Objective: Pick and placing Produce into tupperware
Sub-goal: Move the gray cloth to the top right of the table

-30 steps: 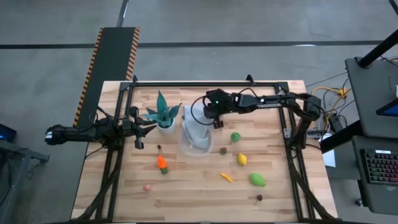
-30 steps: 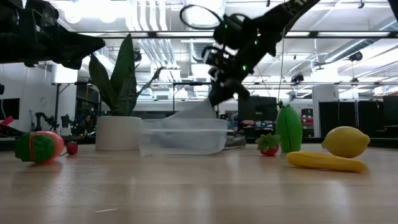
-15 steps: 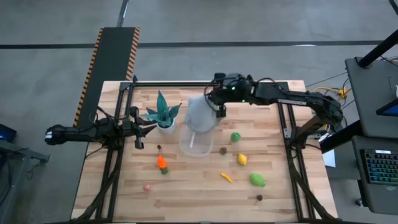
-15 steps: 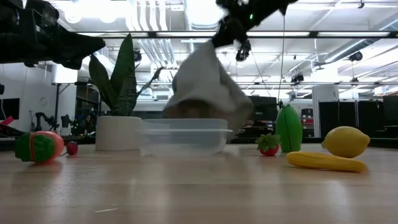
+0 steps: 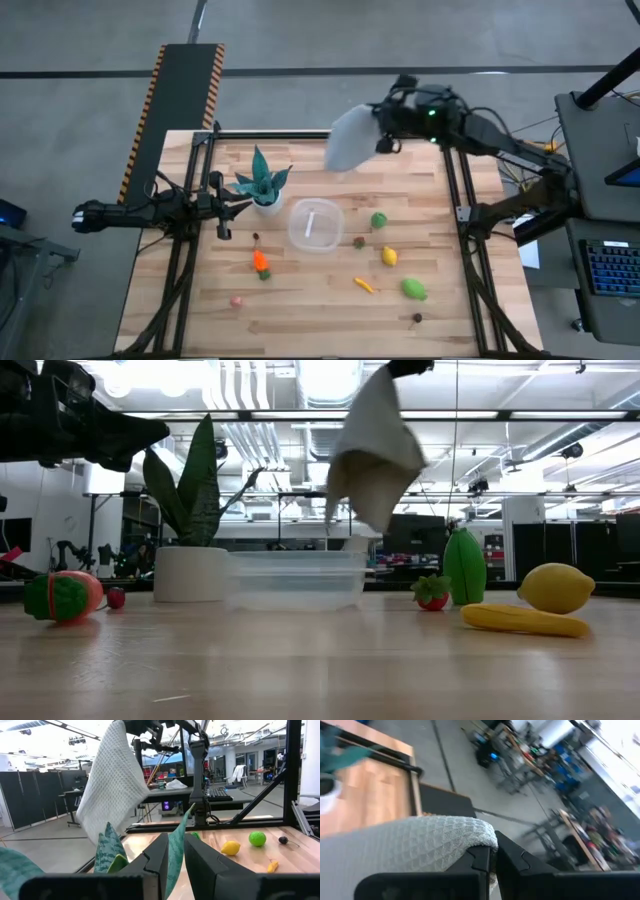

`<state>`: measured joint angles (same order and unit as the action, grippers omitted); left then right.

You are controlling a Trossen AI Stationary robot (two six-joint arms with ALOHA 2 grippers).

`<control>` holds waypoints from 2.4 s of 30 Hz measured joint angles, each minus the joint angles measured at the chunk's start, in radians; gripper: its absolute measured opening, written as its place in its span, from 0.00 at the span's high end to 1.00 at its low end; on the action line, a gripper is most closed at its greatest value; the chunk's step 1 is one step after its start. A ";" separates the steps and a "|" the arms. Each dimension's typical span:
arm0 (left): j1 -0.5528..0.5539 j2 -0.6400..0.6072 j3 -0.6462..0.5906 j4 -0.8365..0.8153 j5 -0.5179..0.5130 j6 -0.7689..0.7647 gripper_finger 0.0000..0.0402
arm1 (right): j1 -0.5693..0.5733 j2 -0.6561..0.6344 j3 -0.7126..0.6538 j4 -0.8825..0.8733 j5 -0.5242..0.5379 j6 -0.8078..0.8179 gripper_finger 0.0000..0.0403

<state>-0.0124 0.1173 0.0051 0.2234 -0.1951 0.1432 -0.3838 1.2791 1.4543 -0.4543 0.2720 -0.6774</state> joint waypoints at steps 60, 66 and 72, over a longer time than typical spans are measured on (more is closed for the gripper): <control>0.000 0.000 0.000 0.001 0.000 0.003 0.88 | -0.361 -0.050 -0.848 0.028 -0.074 0.790 0.98; 0.000 -0.002 0.000 0.005 0.000 0.003 0.88 | -0.361 -0.049 -0.856 0.097 -0.164 0.783 0.95; 0.000 -0.002 0.000 0.005 0.000 0.003 0.88 | -0.360 -0.049 -0.856 0.125 -0.227 0.782 0.77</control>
<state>-0.0126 0.1158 0.0050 0.2279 -0.1955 0.1467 -0.7441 1.2298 0.5983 -0.3295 0.0448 0.1043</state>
